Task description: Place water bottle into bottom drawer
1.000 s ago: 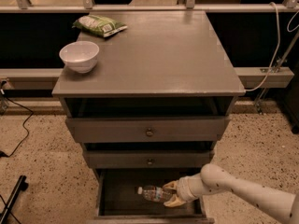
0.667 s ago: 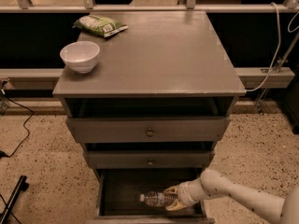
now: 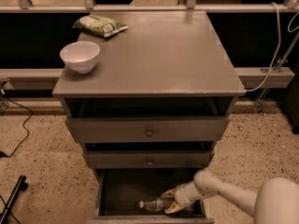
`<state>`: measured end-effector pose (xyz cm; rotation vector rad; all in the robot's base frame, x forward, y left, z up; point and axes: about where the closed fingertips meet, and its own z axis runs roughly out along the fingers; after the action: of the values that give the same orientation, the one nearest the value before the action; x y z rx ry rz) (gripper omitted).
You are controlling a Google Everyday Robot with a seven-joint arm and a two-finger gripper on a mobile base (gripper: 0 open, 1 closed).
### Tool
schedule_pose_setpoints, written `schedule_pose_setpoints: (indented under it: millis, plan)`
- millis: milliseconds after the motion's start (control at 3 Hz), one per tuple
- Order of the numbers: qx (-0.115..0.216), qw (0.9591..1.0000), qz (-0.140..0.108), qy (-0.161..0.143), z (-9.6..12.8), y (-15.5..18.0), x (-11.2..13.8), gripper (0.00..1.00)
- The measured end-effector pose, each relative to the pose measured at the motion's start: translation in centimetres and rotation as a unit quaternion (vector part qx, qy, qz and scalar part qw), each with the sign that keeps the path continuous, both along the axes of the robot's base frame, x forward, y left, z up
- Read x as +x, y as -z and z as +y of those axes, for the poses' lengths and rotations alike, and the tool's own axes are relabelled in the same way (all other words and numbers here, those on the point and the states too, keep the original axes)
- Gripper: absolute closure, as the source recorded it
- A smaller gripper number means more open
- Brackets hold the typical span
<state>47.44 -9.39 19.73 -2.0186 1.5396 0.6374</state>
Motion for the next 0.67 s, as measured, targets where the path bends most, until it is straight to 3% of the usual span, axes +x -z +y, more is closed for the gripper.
schedule_pose_setpoints:
  millis: [333,667]
  plan:
    - [0.024,0.9990,0.016,0.034,-0.60,1.24,1.11,0.74]
    - [0.024,0.9990,0.016,0.035,-0.56,1.33,1.24,0.50]
